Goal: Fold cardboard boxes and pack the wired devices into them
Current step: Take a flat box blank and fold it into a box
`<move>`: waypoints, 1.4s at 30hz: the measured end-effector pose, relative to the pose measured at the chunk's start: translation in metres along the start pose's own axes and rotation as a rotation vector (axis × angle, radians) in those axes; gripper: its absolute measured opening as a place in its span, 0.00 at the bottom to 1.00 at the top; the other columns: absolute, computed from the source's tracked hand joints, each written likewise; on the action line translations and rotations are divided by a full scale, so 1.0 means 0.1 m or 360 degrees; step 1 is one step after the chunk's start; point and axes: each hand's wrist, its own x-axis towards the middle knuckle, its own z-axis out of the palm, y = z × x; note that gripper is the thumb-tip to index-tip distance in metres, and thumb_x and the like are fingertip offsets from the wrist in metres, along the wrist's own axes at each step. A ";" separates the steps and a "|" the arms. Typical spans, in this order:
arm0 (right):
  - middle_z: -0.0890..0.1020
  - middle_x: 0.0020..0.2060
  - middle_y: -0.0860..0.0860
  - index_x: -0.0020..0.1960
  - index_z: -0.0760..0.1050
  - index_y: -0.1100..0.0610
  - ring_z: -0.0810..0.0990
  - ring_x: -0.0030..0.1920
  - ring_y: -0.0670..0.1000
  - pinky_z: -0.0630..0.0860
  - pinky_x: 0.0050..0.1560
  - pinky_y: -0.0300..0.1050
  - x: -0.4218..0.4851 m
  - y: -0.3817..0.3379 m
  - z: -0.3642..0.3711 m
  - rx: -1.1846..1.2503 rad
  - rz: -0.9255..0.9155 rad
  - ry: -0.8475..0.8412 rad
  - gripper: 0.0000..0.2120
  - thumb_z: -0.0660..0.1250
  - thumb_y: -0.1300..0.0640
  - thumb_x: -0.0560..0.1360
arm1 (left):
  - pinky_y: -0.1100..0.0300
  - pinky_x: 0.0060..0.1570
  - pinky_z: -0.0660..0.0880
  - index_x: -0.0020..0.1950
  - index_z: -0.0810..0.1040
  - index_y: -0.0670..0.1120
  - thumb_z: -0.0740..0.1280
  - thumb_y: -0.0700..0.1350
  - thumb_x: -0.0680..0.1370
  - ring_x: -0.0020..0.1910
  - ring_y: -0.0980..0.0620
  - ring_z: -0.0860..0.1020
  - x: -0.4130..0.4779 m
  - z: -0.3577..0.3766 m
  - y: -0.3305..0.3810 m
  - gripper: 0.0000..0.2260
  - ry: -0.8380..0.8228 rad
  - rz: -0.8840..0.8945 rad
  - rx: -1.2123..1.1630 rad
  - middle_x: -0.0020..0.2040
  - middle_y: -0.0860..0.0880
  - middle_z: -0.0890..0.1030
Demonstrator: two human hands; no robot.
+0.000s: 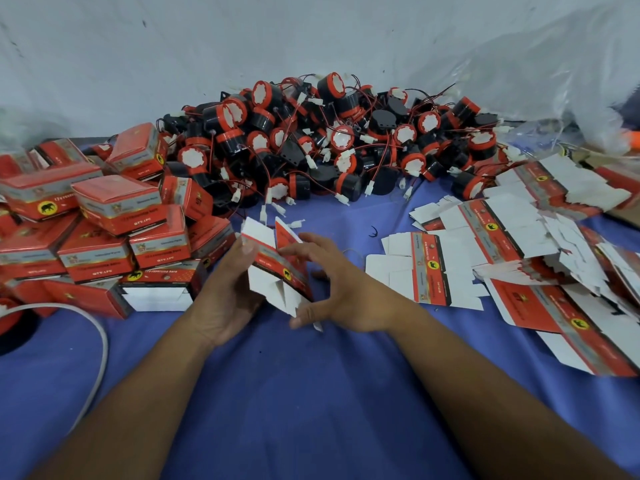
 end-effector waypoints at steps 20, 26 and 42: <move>0.78 0.65 0.50 0.65 0.75 0.45 0.82 0.57 0.50 0.79 0.56 0.53 0.08 -0.08 -0.01 0.1257 0.0199 0.0522 0.25 0.74 0.43 0.70 | 0.44 0.57 0.79 0.60 0.82 0.46 0.74 0.49 0.71 0.58 0.40 0.81 0.06 0.04 -0.19 0.18 0.0065 0.0070 0.0460 0.57 0.41 0.83; 0.71 0.69 0.54 0.75 0.65 0.51 0.77 0.62 0.56 0.77 0.60 0.49 0.03 -0.09 -0.11 0.1803 0.0133 0.0343 0.42 0.74 0.56 0.62 | 0.54 0.44 0.81 0.51 0.80 0.39 0.66 0.38 0.70 0.48 0.44 0.82 0.04 0.11 -0.16 0.12 0.0164 0.0008 -0.0209 0.45 0.41 0.82; 0.78 0.63 0.57 0.69 0.72 0.48 0.78 0.60 0.63 0.73 0.67 0.61 0.00 -0.06 -0.17 0.1736 0.0013 0.0278 0.28 0.76 0.53 0.71 | 0.54 0.40 0.80 0.70 0.68 0.49 0.70 0.45 0.71 0.47 0.44 0.82 0.05 0.17 -0.17 0.28 0.0223 -0.0108 -0.0076 0.51 0.42 0.83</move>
